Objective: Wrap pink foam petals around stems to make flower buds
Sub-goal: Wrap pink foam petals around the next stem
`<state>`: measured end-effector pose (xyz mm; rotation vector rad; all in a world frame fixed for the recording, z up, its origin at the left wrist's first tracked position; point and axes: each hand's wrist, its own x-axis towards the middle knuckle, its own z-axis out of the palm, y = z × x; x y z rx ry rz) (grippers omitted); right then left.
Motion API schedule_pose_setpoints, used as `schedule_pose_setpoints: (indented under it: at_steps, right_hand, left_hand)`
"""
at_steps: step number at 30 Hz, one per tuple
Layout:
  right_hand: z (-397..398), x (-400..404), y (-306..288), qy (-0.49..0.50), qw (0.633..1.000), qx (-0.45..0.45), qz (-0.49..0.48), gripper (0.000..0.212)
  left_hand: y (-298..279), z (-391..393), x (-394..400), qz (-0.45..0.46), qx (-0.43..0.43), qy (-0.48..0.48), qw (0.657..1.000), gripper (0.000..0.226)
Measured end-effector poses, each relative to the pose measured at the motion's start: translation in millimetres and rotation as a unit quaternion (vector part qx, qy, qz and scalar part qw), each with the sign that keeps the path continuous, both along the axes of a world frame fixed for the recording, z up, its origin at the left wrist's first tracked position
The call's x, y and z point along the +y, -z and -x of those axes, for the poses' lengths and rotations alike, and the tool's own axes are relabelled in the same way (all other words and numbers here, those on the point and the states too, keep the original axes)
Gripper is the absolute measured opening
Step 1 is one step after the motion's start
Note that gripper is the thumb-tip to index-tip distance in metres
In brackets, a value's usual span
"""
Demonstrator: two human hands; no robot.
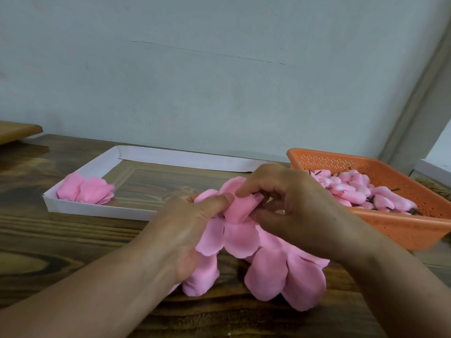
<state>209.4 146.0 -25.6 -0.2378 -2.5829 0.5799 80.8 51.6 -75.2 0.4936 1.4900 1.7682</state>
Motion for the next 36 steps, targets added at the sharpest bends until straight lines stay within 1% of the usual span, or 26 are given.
schedule_pose_setpoints:
  at_steps: [4, 9, 13, 15, 18, 21, 29, 31, 33, 36]
  right_hand:
    - [1.5, -4.4, 0.0, -0.003, 0.999, -0.006, -0.048, 0.027]
    - [5.0, -11.6, 1.9, 0.037, 0.996, -0.028, -0.07, 0.02]
    - [6.8, -12.1, 2.7, 0.064, 0.995, -0.035, -0.062, 0.019]
    - [6.5, -11.1, 1.9, 0.073, 0.995, -0.028, -0.057, 0.02]
    - [7.6, -9.3, 1.7, 0.075, 0.997, -0.002, -0.023, 0.02]
    - [7.5, -8.9, 2.3, 0.075, 0.997, 0.003, -0.001, 0.022]
    - [8.8, -3.4, 5.5, 0.07, 0.996, 0.01, 0.045, 0.018]
    - [8.8, -3.9, 6.6, 0.078, 0.996, 0.018, 0.045, 0.02]
    - [9.1, -5.3, 7.1, 0.088, 0.994, 0.034, 0.051, 0.027]
    - [9.9, -5.6, 9.3, 0.097, 0.993, 0.044, 0.059, 0.032]
  left_hand:
    - [1.9, -0.8, 1.1, 0.01, 0.035, -0.022, 0.999, 0.022]
    - [2.9, -3.8, 1.1, 0.015, 0.052, -0.042, 0.998, 0.015]
    - [0.9, -6.7, -0.9, 0.002, 0.056, -0.049, 0.997, 0.013]
    - [0.2, -7.3, -1.7, -0.002, 0.074, -0.046, 0.996, 0.016]
    - [-0.9, -7.9, -2.4, -0.01, 0.093, -0.035, 0.995, 0.025]
    - [-1.4, -9.6, -2.7, -0.007, 0.112, -0.029, 0.993, 0.025]
    - [-1.0, -8.2, -2.1, -0.008, 0.091, -0.025, 0.996, 0.021]
    - [-0.7, -7.2, -1.6, -0.007, 0.088, -0.019, 0.996, 0.019]
    - [-0.8, -6.3, -1.8, -0.016, 0.085, -0.003, 0.996, 0.015]
    - [-1.7, -6.5, -2.9, -0.022, 0.086, 0.023, 0.996, 0.016]
